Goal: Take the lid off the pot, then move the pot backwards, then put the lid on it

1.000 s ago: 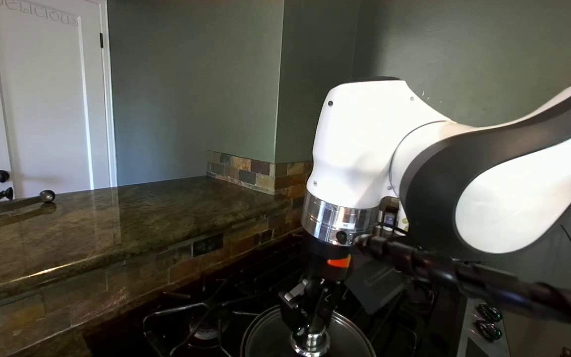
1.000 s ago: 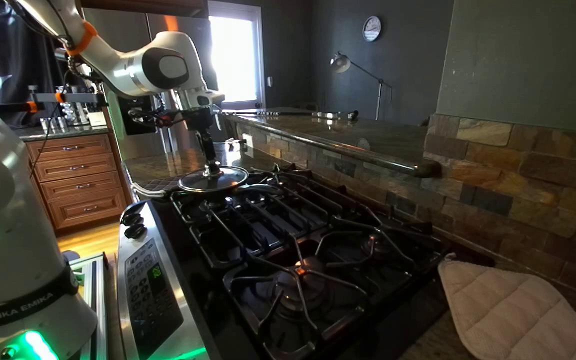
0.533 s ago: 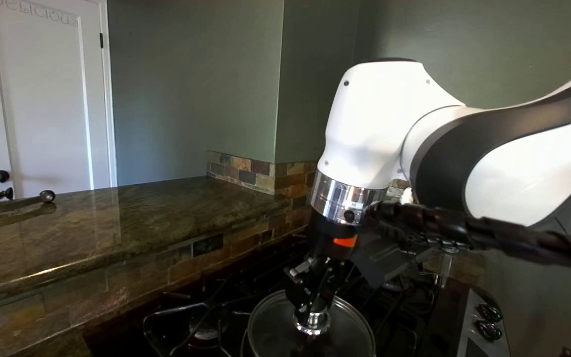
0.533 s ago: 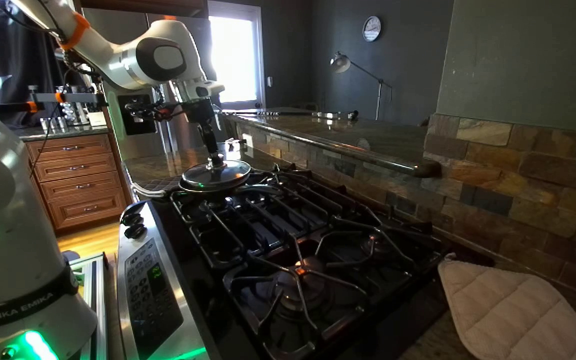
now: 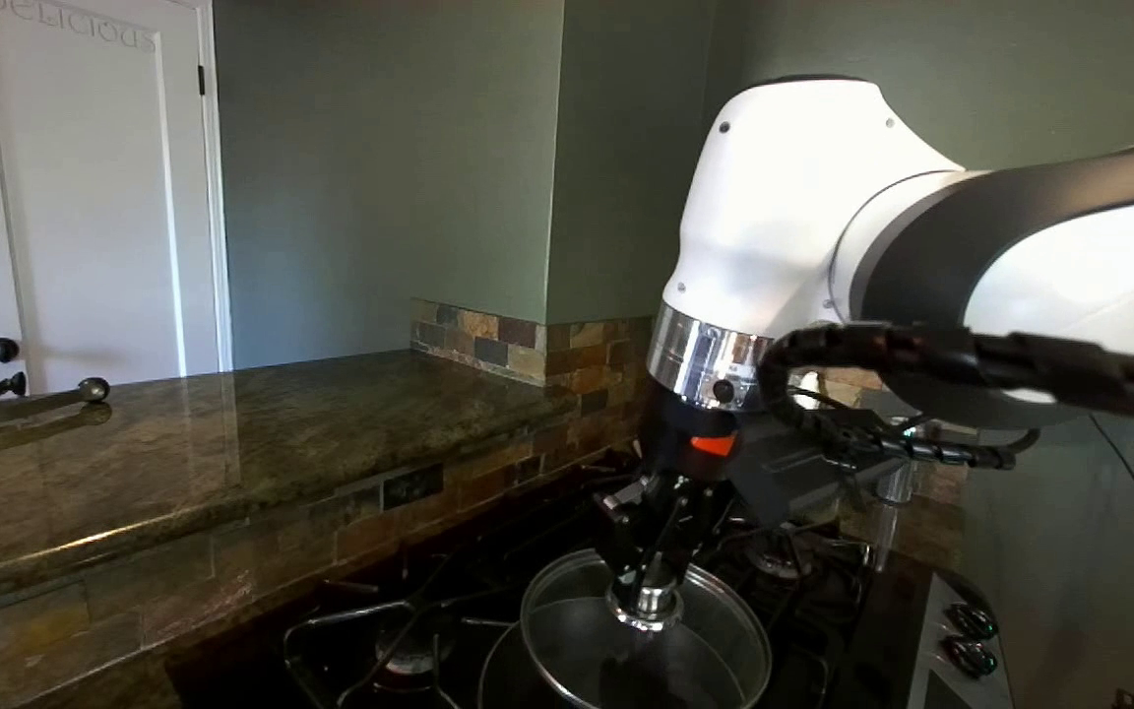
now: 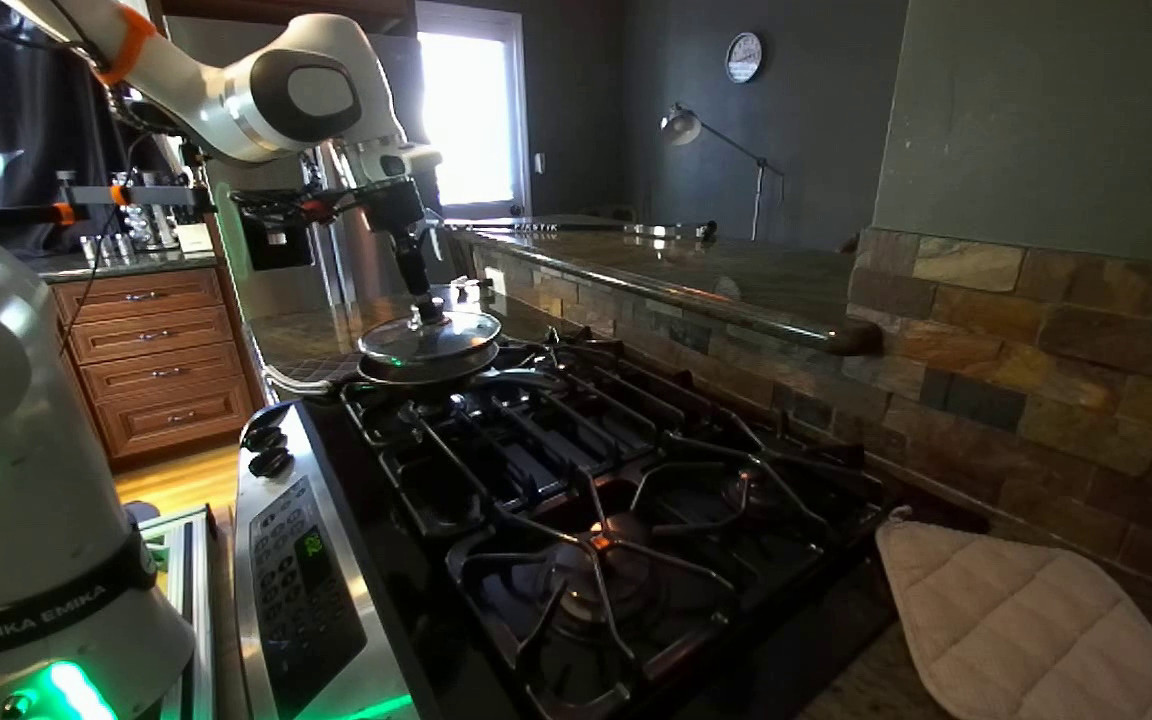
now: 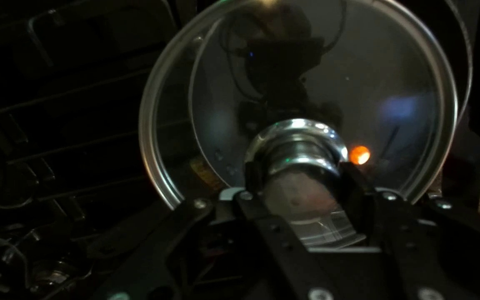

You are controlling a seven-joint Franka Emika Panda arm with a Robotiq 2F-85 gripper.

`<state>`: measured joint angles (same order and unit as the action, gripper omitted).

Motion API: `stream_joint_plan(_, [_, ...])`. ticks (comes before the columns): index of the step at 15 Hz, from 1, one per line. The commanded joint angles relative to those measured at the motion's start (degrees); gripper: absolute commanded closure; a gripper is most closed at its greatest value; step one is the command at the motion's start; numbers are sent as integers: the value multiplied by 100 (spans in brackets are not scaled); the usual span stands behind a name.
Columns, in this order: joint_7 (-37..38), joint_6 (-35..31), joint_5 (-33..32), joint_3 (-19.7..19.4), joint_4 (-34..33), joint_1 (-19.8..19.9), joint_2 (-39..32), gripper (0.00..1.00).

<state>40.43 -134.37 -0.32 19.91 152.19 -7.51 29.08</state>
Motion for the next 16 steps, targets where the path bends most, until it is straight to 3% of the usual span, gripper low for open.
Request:
stream_joint_plan(1, [204,463,133,-113,123,8,563,77])
stream_joint_plan(8, [973,1507,194,-279,298,280,1070,77])
stream_joint_plan(16, [1752,1722,83,-474,568,765,1319,77])
